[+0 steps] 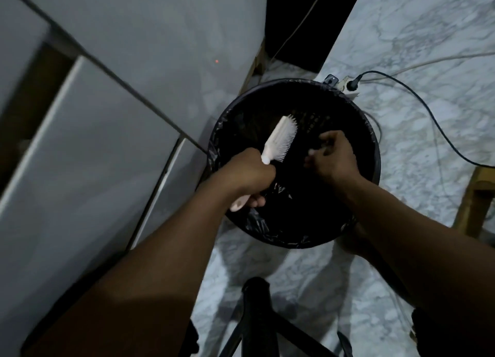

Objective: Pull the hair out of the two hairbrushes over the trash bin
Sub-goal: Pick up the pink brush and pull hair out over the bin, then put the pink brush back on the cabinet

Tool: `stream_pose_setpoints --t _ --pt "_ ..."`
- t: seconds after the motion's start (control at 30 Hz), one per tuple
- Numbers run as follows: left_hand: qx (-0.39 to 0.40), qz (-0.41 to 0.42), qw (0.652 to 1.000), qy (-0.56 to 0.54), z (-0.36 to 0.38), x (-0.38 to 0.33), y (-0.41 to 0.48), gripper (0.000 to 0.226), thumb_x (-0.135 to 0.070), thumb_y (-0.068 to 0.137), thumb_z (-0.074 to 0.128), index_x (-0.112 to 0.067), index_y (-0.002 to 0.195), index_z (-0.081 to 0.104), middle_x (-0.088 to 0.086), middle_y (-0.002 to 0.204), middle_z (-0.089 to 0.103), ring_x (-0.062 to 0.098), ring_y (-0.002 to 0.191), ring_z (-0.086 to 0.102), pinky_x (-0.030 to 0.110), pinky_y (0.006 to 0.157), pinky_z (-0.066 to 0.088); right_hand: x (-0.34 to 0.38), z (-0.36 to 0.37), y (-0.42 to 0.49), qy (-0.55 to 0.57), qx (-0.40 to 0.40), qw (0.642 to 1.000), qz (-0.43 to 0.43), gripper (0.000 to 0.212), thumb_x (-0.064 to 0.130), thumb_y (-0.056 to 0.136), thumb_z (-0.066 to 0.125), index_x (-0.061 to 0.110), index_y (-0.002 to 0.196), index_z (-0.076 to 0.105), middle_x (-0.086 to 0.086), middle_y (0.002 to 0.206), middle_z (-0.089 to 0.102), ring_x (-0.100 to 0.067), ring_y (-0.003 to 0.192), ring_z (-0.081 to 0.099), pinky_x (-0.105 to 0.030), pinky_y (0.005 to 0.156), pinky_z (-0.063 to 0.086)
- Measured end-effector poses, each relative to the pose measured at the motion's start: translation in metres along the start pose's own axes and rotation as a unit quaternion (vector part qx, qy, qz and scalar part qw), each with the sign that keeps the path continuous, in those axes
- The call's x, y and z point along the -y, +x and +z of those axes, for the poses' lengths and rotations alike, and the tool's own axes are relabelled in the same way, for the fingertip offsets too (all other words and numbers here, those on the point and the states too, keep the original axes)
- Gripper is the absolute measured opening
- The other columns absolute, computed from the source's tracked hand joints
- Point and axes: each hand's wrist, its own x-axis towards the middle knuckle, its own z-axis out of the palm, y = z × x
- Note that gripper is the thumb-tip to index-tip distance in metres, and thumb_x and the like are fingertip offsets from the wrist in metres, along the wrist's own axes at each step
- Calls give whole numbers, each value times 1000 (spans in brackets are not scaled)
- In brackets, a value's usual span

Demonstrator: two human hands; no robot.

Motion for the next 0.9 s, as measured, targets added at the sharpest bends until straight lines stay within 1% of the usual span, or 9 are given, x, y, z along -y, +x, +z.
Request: stream_pose_setpoints --t 0.07,0.13,0.23,0.3,0.47,0.57,0.67,0.77,0.9 --pt "-40 19 999 -6 7 5 -7 25 -22 95 55 -4 111 61 14 77 70 26 61 73 39 57 61 15 -6 -13 -51 33 998 -28 13 16 86 72 21 93 62 -4 80 71 -19 75 68 -35 81 58" --pt "-65 29 997 18 8 5 -18 26 -29 92 62 -8 106 68 13 87 73 30 80 74 38 68 60 32 -19 -26 -134 46 989 -53 9 16 85 69 22 91 68 -10 93 75 -23 85 70 -34 86 57" --pt "-116 37 991 49 0 -4 -49 33 -35 89 68 -8 107 73 13 99 74 28 88 69 25 64 43 68 -45 -50 -332 151 928 -75 54 23 80 72 32 131 57 -14 136 59 -36 124 55 -46 107 44" --pt "-150 49 986 53 -9 -18 -77 38 -36 88 69 -7 111 73 14 107 74 30 92 69 25 66 41 102 -66 -76 -383 198 897 -94 69 27 81 76 23 144 48 -14 146 49 -36 133 47 -41 108 42" --pt "-236 104 963 81 -41 -63 -170 42 -36 89 69 -3 114 68 18 118 71 33 106 67 24 69 41 179 -126 -154 -355 170 899 -192 44 32 90 70 6 125 66 -12 125 64 -28 110 61 -32 91 50" --pt "-300 155 936 103 -61 -86 -236 34 -37 88 69 -4 96 65 21 108 72 34 97 69 26 63 40 221 -164 -211 -334 140 900 -241 34 27 92 66 3 117 69 -6 89 67 -19 71 57 -18 49 46" --pt "-372 193 902 107 -79 -105 -307 36 -38 86 68 -5 99 64 17 102 69 34 92 68 26 62 42 258 -198 -272 -317 116 902 -269 31 30 93 64 4 110 69 -16 98 75 -24 76 58 -28 59 45" --pt "-434 229 862 123 -94 -118 -378 30 -36 85 66 -8 88 56 14 92 66 27 77 61 27 50 36 289 -223 -330 -300 93 895 -316 28 27 90 66 2 103 70 -21 97 75 -30 72 61 -37 65 51" --pt "-513 239 816 119 -112 -122 -464 32 -39 80 67 -12 87 52 5 82 59 25 74 60 27 54 38 324 -245 -403 -285 62 876 -385 19 24 92 65 7 98 69 -7 84 74 -22 74 68 -40 80 60"
